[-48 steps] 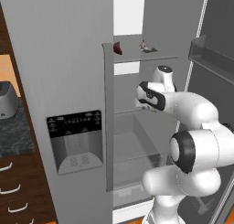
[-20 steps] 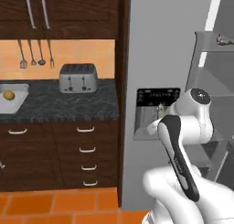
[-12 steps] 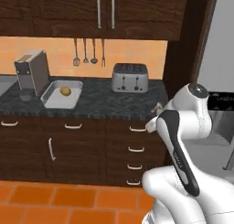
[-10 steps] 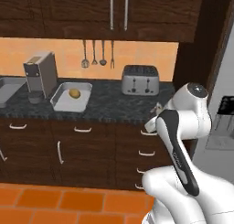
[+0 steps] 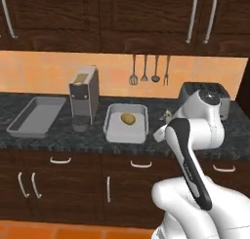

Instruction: Place one potato and one fish in each tupperware on the nearby counter, to pack two identical lunches.

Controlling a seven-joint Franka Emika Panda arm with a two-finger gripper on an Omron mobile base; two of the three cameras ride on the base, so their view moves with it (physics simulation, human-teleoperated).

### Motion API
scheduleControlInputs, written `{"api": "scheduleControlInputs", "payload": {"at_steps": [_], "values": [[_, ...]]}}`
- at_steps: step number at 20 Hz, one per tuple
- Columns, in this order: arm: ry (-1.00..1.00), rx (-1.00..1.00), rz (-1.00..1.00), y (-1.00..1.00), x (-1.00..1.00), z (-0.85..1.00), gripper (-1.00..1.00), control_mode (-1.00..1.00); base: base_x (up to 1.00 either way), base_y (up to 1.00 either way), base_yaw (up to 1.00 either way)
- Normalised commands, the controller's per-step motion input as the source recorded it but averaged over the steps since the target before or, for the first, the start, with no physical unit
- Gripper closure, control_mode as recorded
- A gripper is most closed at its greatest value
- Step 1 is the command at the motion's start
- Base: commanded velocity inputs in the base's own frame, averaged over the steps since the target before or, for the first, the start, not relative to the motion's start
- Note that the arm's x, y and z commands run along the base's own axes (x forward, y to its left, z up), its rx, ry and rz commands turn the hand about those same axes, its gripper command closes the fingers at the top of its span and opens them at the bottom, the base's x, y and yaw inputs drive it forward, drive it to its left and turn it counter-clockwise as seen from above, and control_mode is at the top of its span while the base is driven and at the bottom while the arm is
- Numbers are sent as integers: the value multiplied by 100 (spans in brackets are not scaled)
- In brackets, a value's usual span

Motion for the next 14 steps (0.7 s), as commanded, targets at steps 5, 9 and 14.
{"api": "scheduleControlInputs", "payload": {"at_steps": [5,9,14], "values": [[0,0,0,0,0,0,100,100,95,97,-35],[0,0,0,0,0,0,100,100,67,70,-43],[5,-3,-6,-14,9,-23,100,-100,15,6,-14]]}}
